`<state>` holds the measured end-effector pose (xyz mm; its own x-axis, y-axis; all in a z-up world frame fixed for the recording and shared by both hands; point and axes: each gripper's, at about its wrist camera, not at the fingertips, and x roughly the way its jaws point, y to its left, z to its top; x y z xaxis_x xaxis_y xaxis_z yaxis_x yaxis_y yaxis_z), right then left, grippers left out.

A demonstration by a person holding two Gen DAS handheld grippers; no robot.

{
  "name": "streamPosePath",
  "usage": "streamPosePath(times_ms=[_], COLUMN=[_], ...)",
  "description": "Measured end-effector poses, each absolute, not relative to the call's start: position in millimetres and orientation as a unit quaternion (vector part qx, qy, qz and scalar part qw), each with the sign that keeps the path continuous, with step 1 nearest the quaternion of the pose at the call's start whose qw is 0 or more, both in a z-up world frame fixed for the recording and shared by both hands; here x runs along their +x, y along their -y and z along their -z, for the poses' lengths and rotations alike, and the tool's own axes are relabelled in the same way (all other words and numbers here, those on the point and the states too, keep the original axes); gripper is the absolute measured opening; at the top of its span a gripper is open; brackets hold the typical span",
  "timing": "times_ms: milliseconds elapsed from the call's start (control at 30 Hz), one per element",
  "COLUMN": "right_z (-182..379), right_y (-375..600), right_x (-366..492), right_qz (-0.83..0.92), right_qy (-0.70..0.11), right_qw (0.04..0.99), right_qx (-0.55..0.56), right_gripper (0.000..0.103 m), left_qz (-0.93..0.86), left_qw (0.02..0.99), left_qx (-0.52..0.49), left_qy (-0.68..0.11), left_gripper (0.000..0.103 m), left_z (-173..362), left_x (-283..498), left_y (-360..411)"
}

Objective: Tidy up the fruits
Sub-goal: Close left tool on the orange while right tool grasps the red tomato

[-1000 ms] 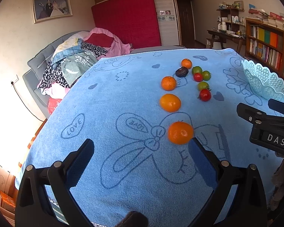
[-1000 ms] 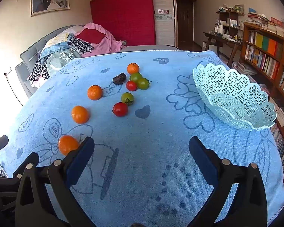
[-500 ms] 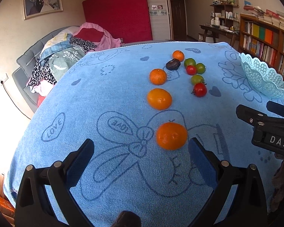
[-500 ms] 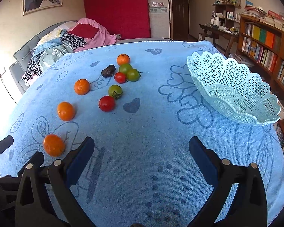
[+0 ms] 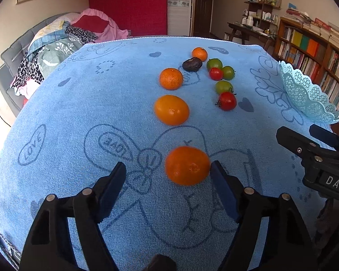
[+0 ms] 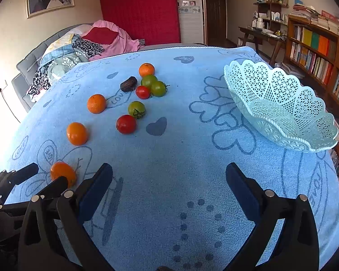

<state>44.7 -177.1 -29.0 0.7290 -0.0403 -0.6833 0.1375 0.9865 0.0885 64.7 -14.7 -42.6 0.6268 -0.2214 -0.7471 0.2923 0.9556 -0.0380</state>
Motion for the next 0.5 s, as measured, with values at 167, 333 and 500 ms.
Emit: streamPosePath(times_ms=[167, 333, 500], right_z=[30, 27, 22], right_y=[175, 168, 164], right_x=[47, 52, 66], right_qz=[0.041, 0.024, 0.004], right_qy=[-0.368, -0.370, -0.376], right_qw=[0.927, 0.927, 0.924], right_qx=[0.064, 0.059, 0.062], right_gripper=[0.101, 0.101, 0.101], left_qz=[0.171, 0.190, 0.204], left_qw=[0.887, 0.885, 0.884], left_qx=[0.038, 0.036, 0.022], left_qy=[-0.427, -0.424, -0.419], left_gripper=[0.058, 0.043, 0.043], left_z=[50, 49, 48], left_x=[69, 69, 69], left_y=[19, 20, 16])
